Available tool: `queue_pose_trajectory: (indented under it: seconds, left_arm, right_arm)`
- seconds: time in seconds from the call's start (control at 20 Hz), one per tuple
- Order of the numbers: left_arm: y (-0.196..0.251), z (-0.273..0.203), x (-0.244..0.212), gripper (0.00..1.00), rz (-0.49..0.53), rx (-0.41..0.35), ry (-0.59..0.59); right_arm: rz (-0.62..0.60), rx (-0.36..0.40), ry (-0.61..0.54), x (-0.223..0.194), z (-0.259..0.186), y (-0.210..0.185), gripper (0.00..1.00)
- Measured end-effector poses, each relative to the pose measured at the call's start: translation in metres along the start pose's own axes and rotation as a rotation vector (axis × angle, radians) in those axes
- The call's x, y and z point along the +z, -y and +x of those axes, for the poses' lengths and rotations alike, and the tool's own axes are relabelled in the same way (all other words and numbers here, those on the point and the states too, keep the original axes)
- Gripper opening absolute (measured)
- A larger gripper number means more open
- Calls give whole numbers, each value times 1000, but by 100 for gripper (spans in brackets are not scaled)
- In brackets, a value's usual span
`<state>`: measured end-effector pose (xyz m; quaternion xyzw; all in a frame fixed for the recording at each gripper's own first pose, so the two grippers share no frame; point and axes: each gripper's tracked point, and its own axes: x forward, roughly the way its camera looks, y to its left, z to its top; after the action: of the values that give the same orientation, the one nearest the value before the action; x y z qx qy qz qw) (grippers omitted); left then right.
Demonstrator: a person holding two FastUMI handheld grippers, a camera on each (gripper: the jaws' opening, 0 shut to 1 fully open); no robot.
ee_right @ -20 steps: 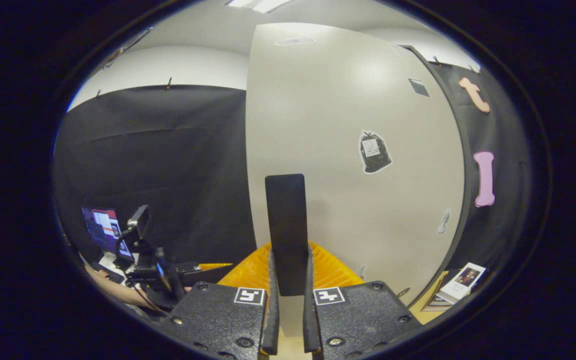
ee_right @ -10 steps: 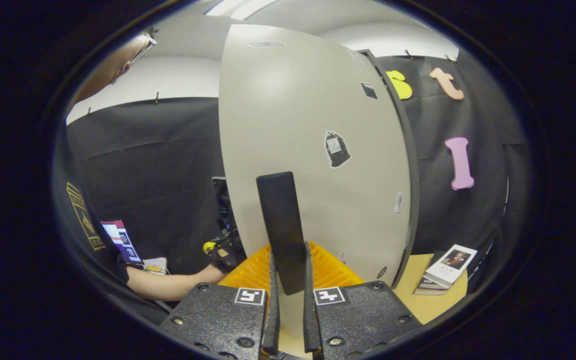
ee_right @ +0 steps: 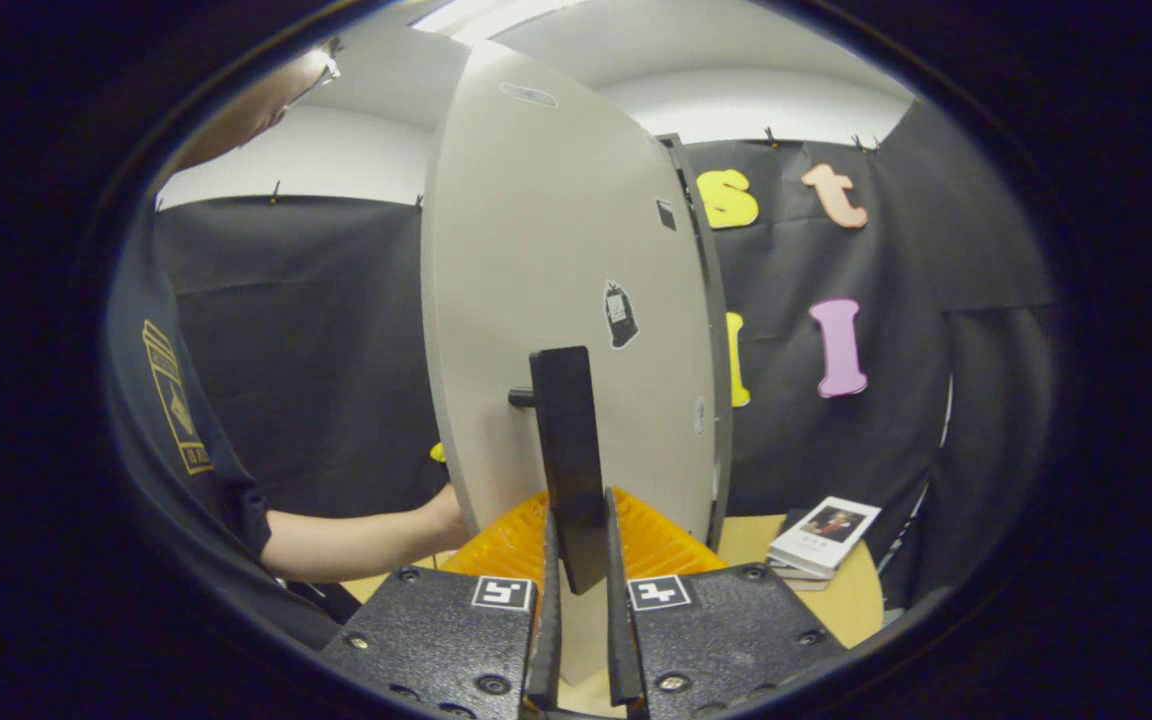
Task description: Open the cabinet door with the right hand, grasp the bottle in the cabinet with the left hand and place it on the coaster, then close the cabinet door with the right hand.
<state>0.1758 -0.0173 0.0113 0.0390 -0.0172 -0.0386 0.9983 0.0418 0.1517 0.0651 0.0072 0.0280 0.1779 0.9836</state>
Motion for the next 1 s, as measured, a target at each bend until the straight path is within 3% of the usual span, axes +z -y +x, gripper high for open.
queue_pose_trajectory:
  seconds: [0.15, 0.25, 0.35, 0.45, 0.55, 0.65, 0.85, 1.0]
  left_arm:
    - [3, 24, -8, 96, -10, 12, -18]
    - [0, 42, -17, 100, 7, 52, -41]
    - [4, 55, -23, 96, 16, 79, -63]
    - [0, 66, -30, 96, -14, 92, -104]
    - [-6, 80, -29, 96, -33, 103, -115]
    - [-4, 88, -25, 96, -39, 104, -109]
    - [3, 101, -29, 96, -28, 99, -121]
    - [12, 110, -36, 96, -17, 87, -133]
  right_arm:
    - [71, -27, -9, -1, -9, 8, 24]
    - [137, -107, 33, 10, -8, 37, 38]
    - [180, -199, 70, 16, -15, 68, 42]
    - [173, -316, 106, 19, -28, 102, 61]
    - [169, -304, 92, 14, -26, 104, 79]
    - [114, -291, 75, 16, -27, 104, 75]
    - [2, -317, 99, 32, -38, 120, 91]
    - [51, -304, 116, 31, -46, 125, 97]
